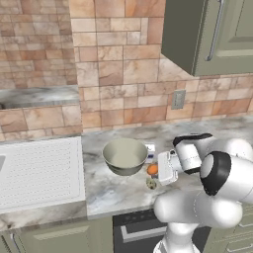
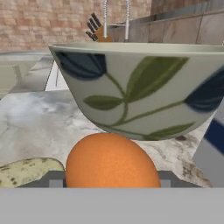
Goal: Gather the eggs and milk located in the vicinity of the sink area and place them right next to the bowl.
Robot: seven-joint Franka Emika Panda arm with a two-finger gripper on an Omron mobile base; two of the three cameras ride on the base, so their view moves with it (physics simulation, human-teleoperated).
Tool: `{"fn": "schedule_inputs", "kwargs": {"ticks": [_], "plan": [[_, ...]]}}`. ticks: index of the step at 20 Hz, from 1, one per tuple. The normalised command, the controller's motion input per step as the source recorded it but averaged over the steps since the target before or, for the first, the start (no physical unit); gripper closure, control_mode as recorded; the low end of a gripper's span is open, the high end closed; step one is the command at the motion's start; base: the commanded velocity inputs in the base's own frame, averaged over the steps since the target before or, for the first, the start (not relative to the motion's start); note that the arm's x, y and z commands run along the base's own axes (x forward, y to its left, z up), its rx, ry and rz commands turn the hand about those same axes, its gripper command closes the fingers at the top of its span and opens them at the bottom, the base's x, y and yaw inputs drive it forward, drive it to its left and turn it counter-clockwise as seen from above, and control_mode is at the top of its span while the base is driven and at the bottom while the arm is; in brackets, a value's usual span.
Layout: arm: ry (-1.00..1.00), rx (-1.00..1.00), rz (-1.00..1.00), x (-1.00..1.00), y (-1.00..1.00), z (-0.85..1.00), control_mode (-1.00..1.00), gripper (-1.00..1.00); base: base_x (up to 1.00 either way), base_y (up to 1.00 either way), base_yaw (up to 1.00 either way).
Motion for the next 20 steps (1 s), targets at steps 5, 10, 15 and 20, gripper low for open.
{"fn": "schedule_inputs", "kwargs": {"ticks": [5,10,15,20], "plan": [[-0.03,0.00,-0.03,-0.18,0.00,0.07,-1.00,-1.00,0.00,0.00,0.00],[-0.04,0.00,-0.03,-0.11,0.02,0.08,-1.00,-1.00,0.00,0.00,0.00],[-0.04,0.00,-0.03,-0.13,0.01,0.08,-1.00,-1.00,0.00,0.00,0.00],[-0.05,0.00,-0.05,-0.51,0.00,0.21,-1.00,-1.00,0.00,0.00,0.00]]}}
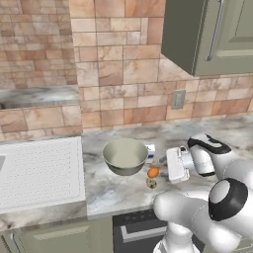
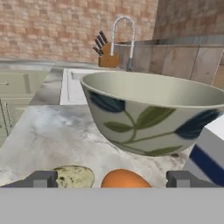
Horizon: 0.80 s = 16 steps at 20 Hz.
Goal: Gather the eggs and milk located in the vicinity of the sink area and place them right next to the bowl.
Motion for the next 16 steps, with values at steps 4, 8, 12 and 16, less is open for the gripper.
{"fn": "schedule_inputs", "kwargs": {"ticks": [4,8,12,16], "plan": [[0.00,0.00,-0.03,-0.77,0.00,0.16,-1.00,-1.00,0.00,0.00,0.00],[0.00,0.00,-0.04,-0.85,0.00,0.16,-1.00,-1.00,0.00,0.00,0.00],[0.08,0.00,-0.10,-0.88,0.10,0.17,-1.00,-1.00,0.00,0.00,0.00],[0.18,-0.01,-0.19,-0.63,0.30,0.18,-1.00,-1.00,0.00,0.00,0.00]]}}
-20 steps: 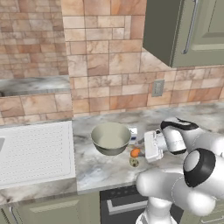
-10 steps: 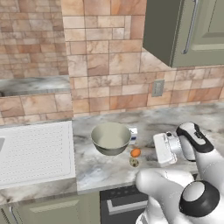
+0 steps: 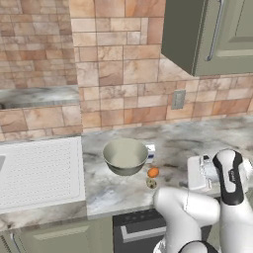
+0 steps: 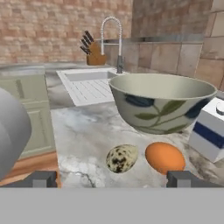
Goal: Gather the eggs and milk located in the vicinity of the sink area and place them right next to the bowl.
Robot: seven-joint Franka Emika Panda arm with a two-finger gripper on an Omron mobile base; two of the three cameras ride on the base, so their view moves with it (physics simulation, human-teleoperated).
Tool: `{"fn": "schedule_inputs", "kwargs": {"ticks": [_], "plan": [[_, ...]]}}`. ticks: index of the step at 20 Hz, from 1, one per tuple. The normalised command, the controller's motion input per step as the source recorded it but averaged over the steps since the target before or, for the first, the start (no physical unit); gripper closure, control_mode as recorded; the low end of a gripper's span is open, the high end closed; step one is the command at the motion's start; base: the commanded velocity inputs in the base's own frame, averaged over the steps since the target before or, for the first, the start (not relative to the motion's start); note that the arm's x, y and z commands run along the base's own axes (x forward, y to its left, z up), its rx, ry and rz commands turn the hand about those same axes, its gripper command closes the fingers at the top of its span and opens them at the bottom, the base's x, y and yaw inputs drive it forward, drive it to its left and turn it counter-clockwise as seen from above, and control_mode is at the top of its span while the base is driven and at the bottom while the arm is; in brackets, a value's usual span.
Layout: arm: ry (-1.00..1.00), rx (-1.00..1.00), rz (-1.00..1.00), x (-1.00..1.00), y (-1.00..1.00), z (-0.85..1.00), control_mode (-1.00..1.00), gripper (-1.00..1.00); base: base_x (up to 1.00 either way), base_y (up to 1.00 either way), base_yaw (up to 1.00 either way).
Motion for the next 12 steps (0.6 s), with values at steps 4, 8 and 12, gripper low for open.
{"fn": "schedule_inputs", "kwargs": {"ticks": [4,8,12], "plan": [[0.22,0.00,-0.20,-0.16,0.19,0.33,-1.00,-1.00,0.00,0.00,0.00],[0.21,-0.01,-0.08,0.01,0.27,0.29,-1.00,-1.00,0.00,0.00,0.00],[0.26,-0.01,-0.02,0.07,0.29,0.31,-1.00,-1.00,0.00,0.00,0.00]]}}
